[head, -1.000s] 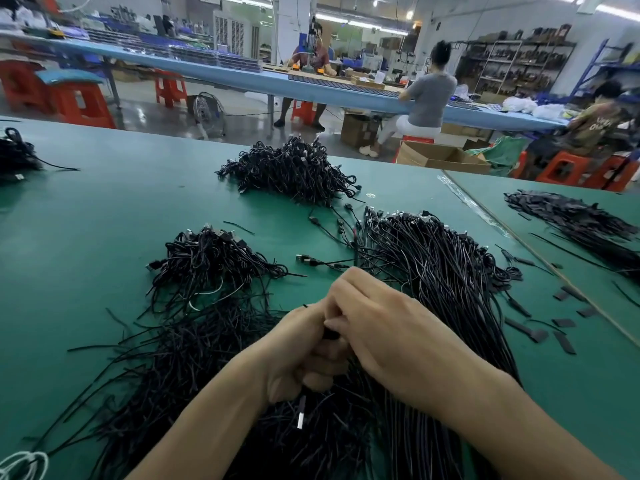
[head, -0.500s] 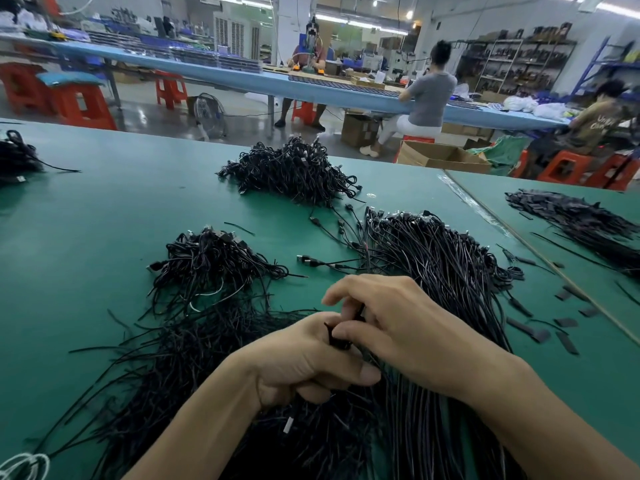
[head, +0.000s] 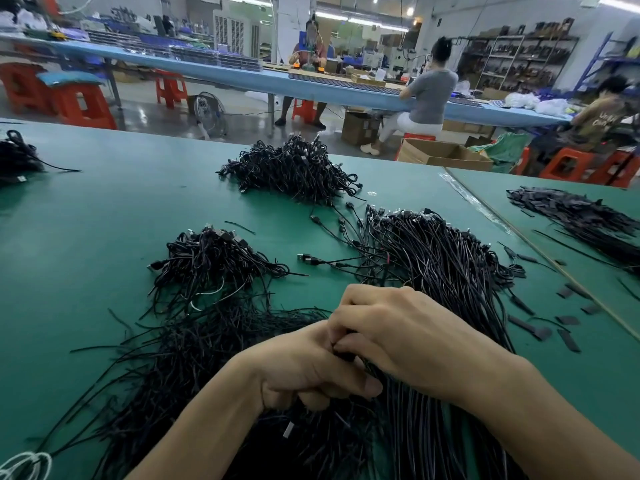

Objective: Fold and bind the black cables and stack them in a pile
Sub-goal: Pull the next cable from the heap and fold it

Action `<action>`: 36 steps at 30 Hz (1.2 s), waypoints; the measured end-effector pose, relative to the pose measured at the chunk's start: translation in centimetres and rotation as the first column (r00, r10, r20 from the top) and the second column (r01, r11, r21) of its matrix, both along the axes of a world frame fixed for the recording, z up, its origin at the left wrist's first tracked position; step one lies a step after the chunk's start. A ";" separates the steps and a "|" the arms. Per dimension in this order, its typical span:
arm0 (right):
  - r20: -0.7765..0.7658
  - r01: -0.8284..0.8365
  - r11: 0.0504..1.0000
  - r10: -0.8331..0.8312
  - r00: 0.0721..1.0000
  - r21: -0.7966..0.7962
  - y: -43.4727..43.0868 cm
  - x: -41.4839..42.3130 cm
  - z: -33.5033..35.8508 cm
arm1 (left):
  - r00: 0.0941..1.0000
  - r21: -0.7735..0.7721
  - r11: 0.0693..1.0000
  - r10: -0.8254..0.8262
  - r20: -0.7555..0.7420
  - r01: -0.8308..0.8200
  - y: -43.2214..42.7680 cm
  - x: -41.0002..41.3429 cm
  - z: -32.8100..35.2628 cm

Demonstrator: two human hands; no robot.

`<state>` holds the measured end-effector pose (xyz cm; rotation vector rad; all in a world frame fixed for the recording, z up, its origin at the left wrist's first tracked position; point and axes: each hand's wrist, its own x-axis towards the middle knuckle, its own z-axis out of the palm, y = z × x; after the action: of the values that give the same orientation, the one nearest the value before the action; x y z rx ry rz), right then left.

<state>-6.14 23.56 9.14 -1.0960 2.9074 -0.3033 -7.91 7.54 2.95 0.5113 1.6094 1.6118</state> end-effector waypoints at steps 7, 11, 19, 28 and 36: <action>-0.189 0.053 0.994 -0.071 0.979 -0.097 0.2 -0.2 -1.1 | 0.948 0.208 0.941 0.217 0.234 -0.267 0.4 -0.5 0.3; -0.231 0.169 0.888 -0.288 0.929 -0.428 0.2 -0.6 -2.3 | 0.901 0.463 0.805 0.192 0.388 -0.371 0.9 -0.4 1.0; 0.347 0.407 0.342 -0.226 0.910 -0.847 -1.3 -0.8 -3.5 | 0.742 0.293 0.754 0.647 -0.175 -0.588 1.0 -0.6 0.2; 0.615 0.571 0.311 0.056 0.787 -0.760 -1.6 -0.3 -3.4 | 0.280 0.233 0.553 0.688 -0.670 -0.800 -0.7 -1.8 -0.6; 0.480 0.370 0.480 0.127 0.868 -0.795 -1.3 -0.4 -5.0 | 0.283 0.140 0.495 0.682 -0.675 -0.858 -2.2 -2.2 0.1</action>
<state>-6.53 22.28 4.10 -0.6139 2.2550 -1.9361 -10.08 5.35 3.05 0.0816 2.9406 1.9552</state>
